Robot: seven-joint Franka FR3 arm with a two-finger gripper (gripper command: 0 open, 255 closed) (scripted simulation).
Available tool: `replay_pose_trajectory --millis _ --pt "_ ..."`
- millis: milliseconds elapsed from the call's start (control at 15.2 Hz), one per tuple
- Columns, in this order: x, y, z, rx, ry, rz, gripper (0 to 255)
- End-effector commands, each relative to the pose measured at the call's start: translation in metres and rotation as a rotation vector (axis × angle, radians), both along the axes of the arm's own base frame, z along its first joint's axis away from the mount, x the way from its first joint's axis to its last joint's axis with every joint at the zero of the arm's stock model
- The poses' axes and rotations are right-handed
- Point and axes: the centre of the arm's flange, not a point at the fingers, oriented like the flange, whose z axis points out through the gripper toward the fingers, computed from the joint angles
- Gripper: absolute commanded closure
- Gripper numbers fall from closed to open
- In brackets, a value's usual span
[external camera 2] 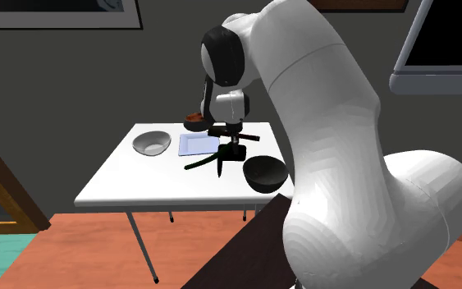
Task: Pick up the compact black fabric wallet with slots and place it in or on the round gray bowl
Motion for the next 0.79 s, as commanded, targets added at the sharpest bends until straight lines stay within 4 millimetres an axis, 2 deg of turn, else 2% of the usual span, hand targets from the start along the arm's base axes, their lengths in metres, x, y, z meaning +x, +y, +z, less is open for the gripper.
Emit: replay_pose_trajectory --millis 0,396,726 --pt "0.0 0.0 0.0 0.0 0.0 0.0 255" --pt "0.0 0.0 0.0 0.0 0.0 0.0 255" --pt "0.0 0.0 0.026 0.0 0.0 0.0 255"
